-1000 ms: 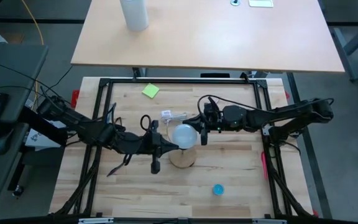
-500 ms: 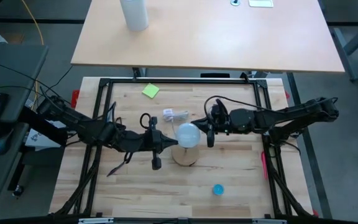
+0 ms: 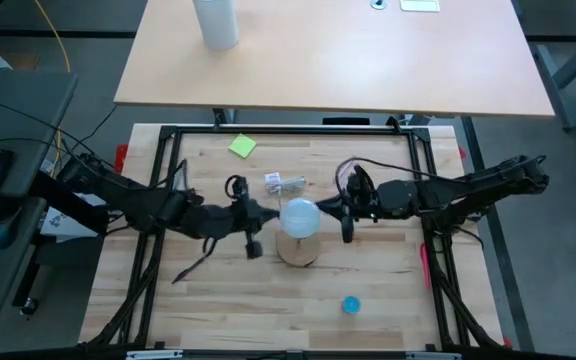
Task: Screw lightbulb
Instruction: Insert the lightbulb into the lamp
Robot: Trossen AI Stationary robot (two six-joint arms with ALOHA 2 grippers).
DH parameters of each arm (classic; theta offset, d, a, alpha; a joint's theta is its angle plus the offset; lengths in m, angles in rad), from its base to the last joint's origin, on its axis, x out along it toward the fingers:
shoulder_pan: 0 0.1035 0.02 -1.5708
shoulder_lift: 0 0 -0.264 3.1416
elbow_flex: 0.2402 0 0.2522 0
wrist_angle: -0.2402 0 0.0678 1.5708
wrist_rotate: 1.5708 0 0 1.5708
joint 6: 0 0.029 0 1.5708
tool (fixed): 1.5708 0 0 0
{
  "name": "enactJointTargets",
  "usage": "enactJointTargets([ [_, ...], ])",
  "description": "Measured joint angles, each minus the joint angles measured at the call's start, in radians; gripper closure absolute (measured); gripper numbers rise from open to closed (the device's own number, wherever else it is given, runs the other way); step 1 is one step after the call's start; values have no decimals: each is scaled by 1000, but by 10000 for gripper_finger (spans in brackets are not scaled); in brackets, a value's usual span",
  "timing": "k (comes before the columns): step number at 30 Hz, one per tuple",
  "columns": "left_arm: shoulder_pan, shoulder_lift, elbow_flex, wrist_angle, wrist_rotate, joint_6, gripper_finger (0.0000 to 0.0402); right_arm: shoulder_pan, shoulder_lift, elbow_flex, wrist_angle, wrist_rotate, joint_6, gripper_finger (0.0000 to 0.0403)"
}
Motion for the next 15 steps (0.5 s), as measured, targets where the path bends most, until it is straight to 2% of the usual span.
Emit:
enactJointTargets([
  [3, 22, 1, -6, -48, -33, -11, 402, 18, -18, 0, -26, -20, 17, 403],
  [11, 83, -12, -3, -159, -11, -28, 402, 84, -26, 0, -73, 51, 43, 403],
  [15, 72, -63, 0, -257, 76, -116, 402, 76, -27, 0, -116, 134, 45, 403],
])
